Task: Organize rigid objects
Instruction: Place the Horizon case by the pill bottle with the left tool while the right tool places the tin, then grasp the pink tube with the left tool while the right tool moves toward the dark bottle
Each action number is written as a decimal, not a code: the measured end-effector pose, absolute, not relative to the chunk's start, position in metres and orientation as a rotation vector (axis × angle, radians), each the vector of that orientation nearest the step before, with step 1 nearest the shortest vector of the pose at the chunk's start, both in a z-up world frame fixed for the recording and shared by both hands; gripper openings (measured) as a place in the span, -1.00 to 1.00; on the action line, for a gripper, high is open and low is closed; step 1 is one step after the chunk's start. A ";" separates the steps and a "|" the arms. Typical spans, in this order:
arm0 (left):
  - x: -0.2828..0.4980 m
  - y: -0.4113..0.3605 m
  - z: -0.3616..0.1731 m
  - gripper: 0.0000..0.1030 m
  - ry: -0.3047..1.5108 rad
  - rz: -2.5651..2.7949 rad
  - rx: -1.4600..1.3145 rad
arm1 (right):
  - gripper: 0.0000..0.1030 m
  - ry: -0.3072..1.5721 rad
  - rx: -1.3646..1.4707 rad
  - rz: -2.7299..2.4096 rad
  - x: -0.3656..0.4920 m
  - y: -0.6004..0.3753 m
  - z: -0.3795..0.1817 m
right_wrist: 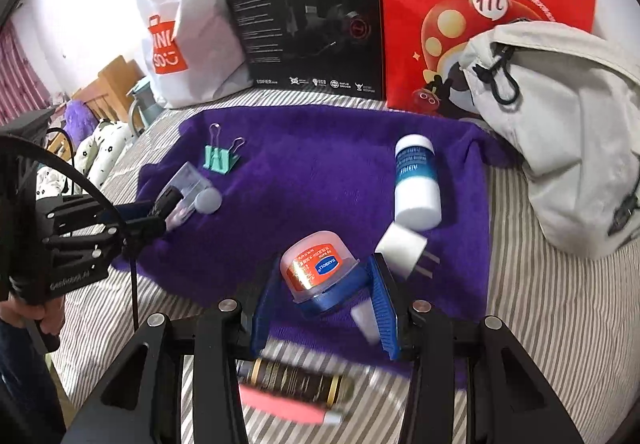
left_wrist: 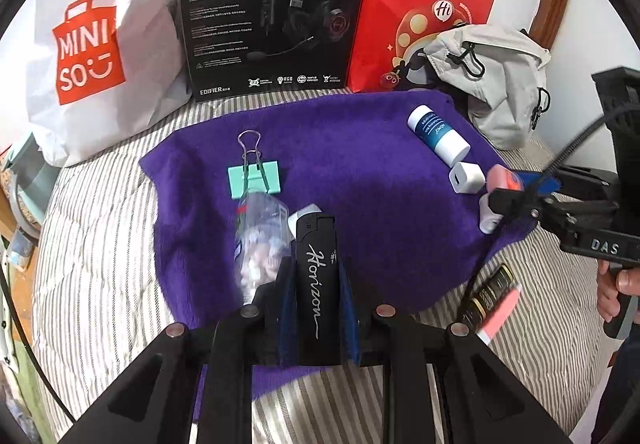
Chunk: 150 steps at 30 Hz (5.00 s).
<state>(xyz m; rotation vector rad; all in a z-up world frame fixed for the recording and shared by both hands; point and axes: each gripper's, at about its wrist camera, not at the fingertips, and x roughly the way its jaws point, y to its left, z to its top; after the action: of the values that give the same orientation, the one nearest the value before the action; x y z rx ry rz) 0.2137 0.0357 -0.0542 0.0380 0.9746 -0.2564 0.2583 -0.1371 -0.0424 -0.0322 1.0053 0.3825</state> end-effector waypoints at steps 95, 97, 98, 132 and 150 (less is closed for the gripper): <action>0.178 -0.096 -0.085 0.09 1.035 -0.514 0.298 | 0.06 1.086 0.162 0.196 0.115 -0.260 -0.048; 0.183 -0.096 -0.086 0.10 1.049 -0.546 0.287 | 0.06 1.090 0.167 0.199 0.115 -0.259 -0.050; 0.185 -0.096 -0.086 0.10 1.057 -0.559 0.279 | 0.06 1.094 0.167 0.201 0.115 -0.258 -0.051; 0.151 -0.114 -0.086 -0.20 1.098 -0.721 0.246 | 0.09 1.145 0.188 0.183 0.111 -0.274 -0.071; 0.151 -0.154 -0.087 -0.33 1.059 -0.748 0.339 | 0.10 1.146 0.222 0.073 0.087 -0.323 -0.071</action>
<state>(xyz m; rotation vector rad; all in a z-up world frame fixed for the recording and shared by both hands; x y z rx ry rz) 0.1509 -0.1537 -0.0867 0.3388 1.0591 -0.7480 0.0873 -0.3234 -0.0714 0.2222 1.1457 0.0728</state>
